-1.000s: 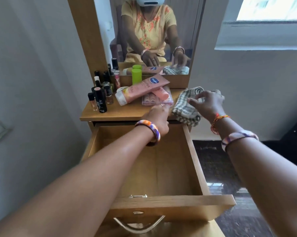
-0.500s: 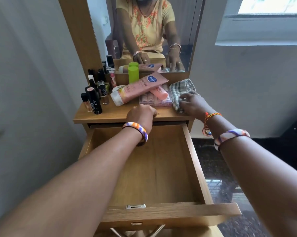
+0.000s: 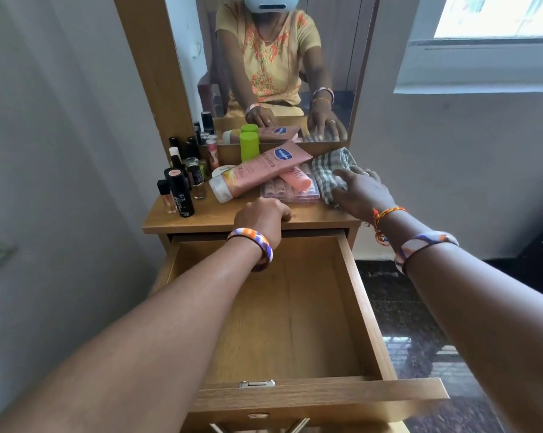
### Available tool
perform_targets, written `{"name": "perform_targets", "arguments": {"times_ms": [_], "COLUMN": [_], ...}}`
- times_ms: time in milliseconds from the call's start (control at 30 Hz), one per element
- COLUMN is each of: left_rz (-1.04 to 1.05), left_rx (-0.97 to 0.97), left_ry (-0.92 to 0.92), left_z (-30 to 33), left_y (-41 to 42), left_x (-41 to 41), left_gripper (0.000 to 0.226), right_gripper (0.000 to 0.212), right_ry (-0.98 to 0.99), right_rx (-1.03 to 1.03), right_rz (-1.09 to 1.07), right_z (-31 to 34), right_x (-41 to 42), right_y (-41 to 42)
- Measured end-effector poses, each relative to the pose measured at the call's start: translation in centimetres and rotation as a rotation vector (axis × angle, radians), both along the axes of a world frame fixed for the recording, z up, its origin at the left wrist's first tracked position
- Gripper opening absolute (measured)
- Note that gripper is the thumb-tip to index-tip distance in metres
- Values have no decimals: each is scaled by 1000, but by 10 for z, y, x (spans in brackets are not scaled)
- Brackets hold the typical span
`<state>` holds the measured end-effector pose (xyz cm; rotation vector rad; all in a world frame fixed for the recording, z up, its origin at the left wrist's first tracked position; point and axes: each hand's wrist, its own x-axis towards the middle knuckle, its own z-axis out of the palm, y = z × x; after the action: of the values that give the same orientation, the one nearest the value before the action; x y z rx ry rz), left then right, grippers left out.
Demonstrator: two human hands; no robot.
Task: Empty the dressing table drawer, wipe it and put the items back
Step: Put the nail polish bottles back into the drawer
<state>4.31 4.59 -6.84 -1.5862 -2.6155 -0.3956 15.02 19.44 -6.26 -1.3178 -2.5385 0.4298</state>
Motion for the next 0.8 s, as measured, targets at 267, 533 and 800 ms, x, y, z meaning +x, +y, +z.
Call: {"name": "perform_targets", "arguments": {"times_ms": [267, 533, 800], "left_rz": [-138, 12, 384], "left_rx": [139, 457, 374], "left_ry": [-290, -268, -308], "left_z": [35, 99, 88], "left_y": [-15, -50, -18], "left_x": [-31, -112, -228], "left_gripper": [23, 21, 26], "right_gripper": [35, 34, 36], "right_ry": [64, -59, -104], "right_rx": [366, 315, 661], "right_rz": [216, 466, 795], "right_z": [43, 83, 99], "right_x": [-24, -101, -225], "right_y": [-52, -76, -32]}}
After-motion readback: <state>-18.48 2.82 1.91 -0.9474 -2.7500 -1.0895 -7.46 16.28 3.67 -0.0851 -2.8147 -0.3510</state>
